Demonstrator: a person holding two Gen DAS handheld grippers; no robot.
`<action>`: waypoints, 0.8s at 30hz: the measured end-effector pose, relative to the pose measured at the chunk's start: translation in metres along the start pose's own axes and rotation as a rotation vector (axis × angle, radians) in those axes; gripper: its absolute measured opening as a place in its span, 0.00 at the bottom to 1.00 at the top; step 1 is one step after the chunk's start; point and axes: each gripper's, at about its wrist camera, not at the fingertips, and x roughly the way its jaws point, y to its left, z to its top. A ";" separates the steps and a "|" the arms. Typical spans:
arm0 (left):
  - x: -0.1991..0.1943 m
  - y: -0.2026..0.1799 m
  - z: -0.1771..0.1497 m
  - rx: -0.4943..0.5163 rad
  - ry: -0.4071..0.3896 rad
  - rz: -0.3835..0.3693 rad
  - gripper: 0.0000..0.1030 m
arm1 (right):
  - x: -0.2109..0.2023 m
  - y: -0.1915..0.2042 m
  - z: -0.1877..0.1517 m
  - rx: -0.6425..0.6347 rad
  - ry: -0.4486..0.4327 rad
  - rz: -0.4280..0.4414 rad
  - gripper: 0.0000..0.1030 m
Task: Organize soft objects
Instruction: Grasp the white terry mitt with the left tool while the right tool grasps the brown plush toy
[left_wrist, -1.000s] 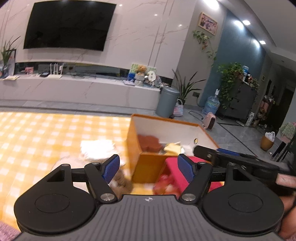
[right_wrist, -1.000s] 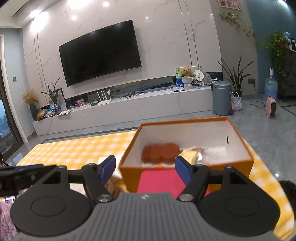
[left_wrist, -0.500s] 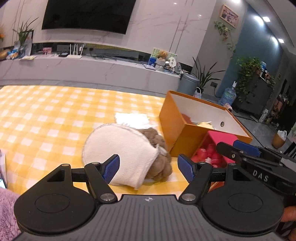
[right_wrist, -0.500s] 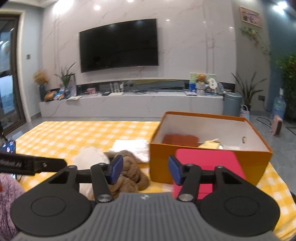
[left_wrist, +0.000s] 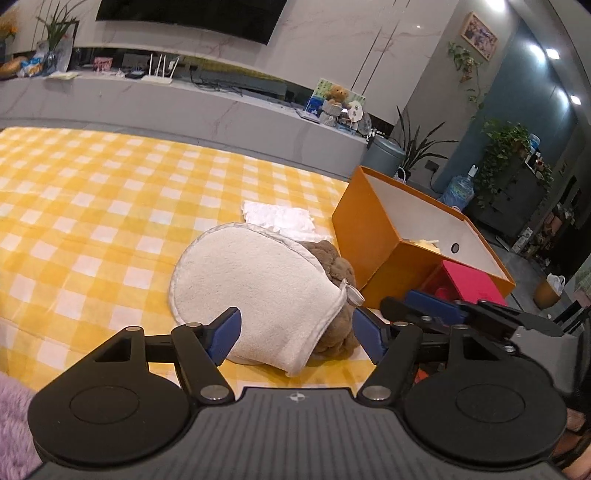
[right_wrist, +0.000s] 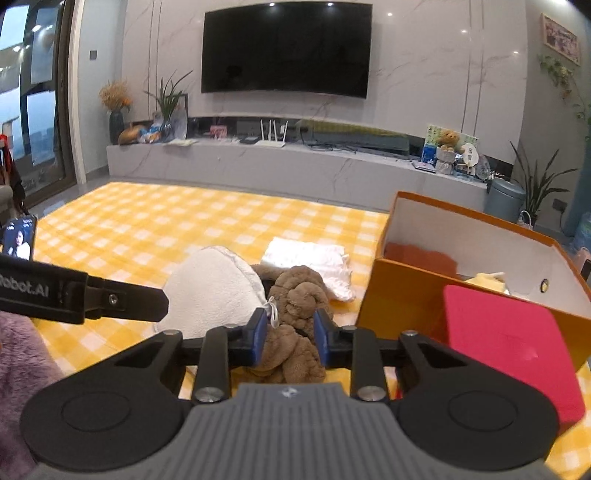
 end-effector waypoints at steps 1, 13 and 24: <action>0.003 0.001 0.002 -0.005 0.011 0.004 0.79 | 0.006 0.000 0.001 -0.011 0.008 -0.005 0.24; 0.030 0.027 0.008 -0.106 0.085 0.032 0.82 | 0.057 0.013 0.001 -0.060 0.075 0.042 0.21; 0.054 0.040 0.004 -0.229 0.150 0.070 0.85 | 0.061 0.036 -0.013 -0.061 0.095 0.136 0.31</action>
